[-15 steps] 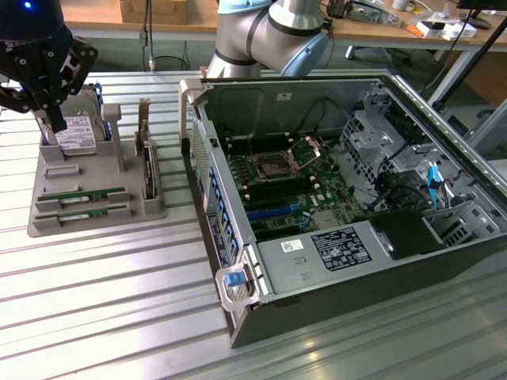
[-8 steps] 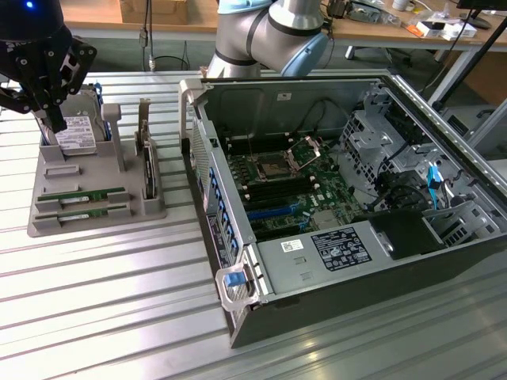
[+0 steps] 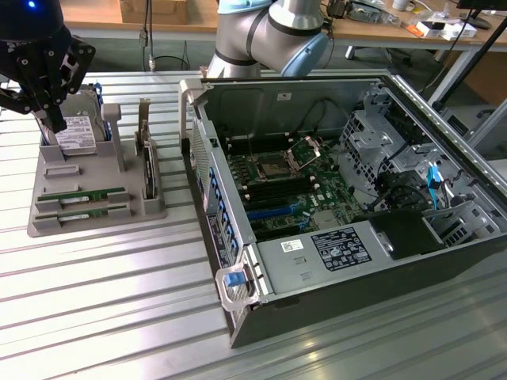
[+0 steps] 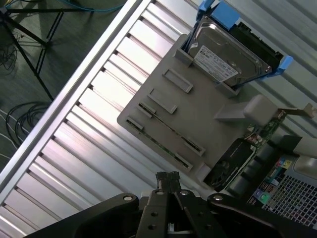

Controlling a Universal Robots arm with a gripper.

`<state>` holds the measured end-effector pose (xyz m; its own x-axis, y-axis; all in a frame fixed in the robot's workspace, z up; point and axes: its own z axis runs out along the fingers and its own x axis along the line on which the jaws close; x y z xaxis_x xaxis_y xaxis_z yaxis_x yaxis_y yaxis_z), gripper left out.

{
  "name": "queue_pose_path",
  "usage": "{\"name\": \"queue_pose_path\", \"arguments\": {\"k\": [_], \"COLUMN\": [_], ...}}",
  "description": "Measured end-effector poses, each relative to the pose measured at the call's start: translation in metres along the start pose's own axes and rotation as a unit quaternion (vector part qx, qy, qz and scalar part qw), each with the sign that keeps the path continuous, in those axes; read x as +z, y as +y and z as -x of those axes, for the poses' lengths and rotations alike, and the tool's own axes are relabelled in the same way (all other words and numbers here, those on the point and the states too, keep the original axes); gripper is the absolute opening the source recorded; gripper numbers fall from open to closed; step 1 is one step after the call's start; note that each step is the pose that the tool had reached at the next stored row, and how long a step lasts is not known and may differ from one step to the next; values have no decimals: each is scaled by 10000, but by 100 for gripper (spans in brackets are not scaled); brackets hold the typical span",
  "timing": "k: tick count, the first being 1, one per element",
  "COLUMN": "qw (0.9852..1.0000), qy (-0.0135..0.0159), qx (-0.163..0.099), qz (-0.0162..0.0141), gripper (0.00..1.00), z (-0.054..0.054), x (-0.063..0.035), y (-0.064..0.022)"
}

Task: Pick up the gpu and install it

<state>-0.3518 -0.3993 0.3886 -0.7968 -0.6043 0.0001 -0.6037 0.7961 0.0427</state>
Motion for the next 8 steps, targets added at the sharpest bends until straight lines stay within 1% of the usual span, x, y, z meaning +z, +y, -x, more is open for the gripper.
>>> {"name": "queue_pose_path", "arguments": {"k": [8], "qw": [9999], "qy": [7], "qx": [-158], "qz": [0], "gripper": [10], "z": [0], "x": [0], "y": [0]}}
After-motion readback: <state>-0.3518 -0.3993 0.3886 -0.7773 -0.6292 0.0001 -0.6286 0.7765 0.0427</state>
